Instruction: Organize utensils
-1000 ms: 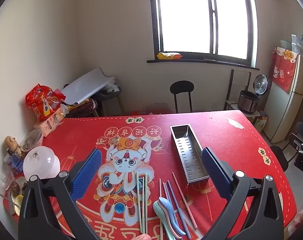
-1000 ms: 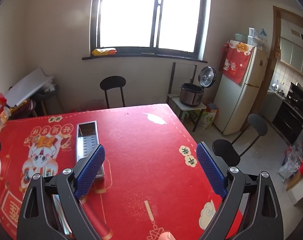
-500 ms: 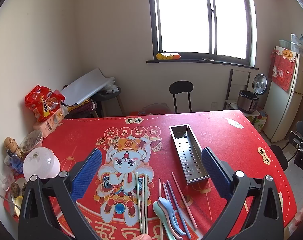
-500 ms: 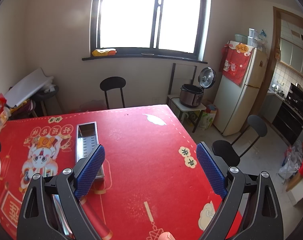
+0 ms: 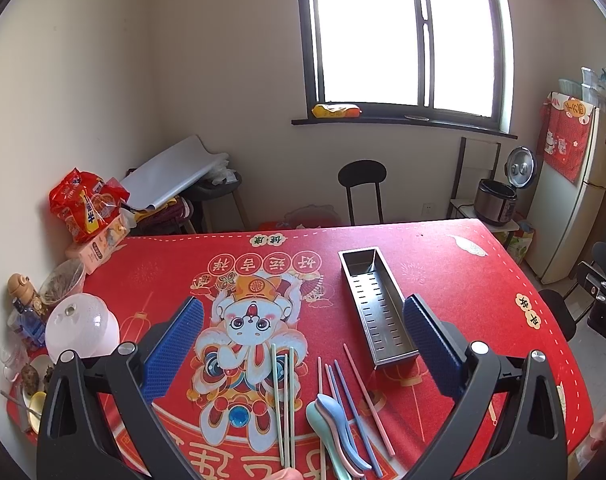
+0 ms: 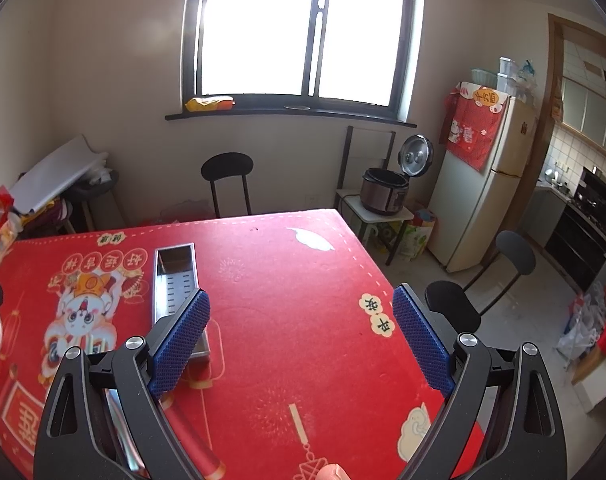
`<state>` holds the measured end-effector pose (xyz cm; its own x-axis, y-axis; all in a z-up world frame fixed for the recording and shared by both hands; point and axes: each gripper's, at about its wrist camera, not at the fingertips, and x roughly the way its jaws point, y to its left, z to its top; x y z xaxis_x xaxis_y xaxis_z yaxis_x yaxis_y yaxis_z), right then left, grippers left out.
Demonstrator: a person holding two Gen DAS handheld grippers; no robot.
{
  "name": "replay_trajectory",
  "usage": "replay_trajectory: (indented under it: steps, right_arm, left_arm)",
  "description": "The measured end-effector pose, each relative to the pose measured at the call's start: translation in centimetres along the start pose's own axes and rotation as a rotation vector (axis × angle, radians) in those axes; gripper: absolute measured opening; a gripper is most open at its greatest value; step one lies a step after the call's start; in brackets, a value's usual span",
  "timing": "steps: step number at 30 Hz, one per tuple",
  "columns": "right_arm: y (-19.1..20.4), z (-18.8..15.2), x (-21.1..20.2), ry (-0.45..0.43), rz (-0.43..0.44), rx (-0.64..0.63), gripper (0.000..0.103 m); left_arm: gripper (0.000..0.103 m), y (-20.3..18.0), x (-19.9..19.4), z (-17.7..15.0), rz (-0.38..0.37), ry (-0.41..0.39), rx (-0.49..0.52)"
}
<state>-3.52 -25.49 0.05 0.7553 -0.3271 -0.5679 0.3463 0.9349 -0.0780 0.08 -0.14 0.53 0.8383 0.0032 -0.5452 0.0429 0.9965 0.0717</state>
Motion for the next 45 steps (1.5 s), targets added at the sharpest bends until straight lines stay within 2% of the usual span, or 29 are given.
replay_trajectory:
  steps: [45]
  right_arm:
    - [0.16,-0.42,0.26,0.004,0.006,0.002,0.09]
  left_arm:
    - [0.098,-0.26,0.38,-0.25,-0.005,0.001,0.006]
